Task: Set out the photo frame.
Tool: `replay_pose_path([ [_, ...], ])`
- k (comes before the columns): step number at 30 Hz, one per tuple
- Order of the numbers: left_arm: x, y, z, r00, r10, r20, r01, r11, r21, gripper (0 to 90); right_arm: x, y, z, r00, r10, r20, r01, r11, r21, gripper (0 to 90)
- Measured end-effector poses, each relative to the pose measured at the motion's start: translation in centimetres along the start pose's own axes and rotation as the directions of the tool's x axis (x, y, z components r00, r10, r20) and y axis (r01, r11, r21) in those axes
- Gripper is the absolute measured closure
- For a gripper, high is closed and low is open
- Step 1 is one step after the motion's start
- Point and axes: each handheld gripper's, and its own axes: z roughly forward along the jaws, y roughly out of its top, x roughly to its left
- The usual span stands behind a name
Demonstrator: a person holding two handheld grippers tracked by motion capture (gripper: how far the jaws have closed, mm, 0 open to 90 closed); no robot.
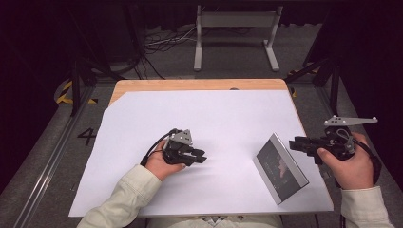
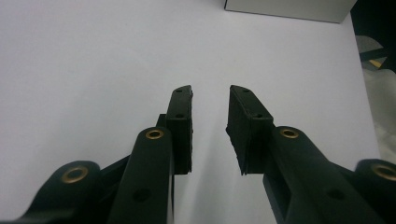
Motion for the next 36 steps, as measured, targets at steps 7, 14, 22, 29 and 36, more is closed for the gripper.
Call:
replay_pose_path([
  [7, 0.6, -0.4, -0.8, 0.9992, -0.022, -0.033, 0.021, 0.9997, -0.01, 71.0, 1.3, 0.1, 0.1, 0.9999, 0.006, -0.016, -0.006, 1.0, 0.031, 58.9],
  [14, 0.9, -0.5, -0.9, 0.9988, -0.031, -0.039, 0.03, 0.9995, -0.013, 70.4, 2.3, -0.1, 0.7, 0.9999, 0.004, -0.015, -0.003, 0.997, 0.075, 56.5],
  [22, 0.9, -0.5, -1.0, 0.9985, -0.035, -0.043, 0.034, 0.9993, -0.017, 70.2, 2.5, -0.4, 1.6, 1.0, 0.007, 0.0, -0.007, 0.992, 0.124, 55.6],
  [29, 1.0, -0.6, -1.0, 0.9982, -0.043, -0.043, 0.042, 0.999, -0.015, 69.7, 2.5, -0.7, 2.3, 0.9999, -0.006, 0.011, 0.004, 0.984, 0.178, 56.4],
  [36, 1.0, -0.6, -1.0, 0.9981, -0.047, -0.04, 0.046, 0.9988, -0.016, 69.4, 2.6, -0.9, 2.9, 1.0, -0.002, 0.009, 0.0, 0.977, 0.212, 58.6],
])
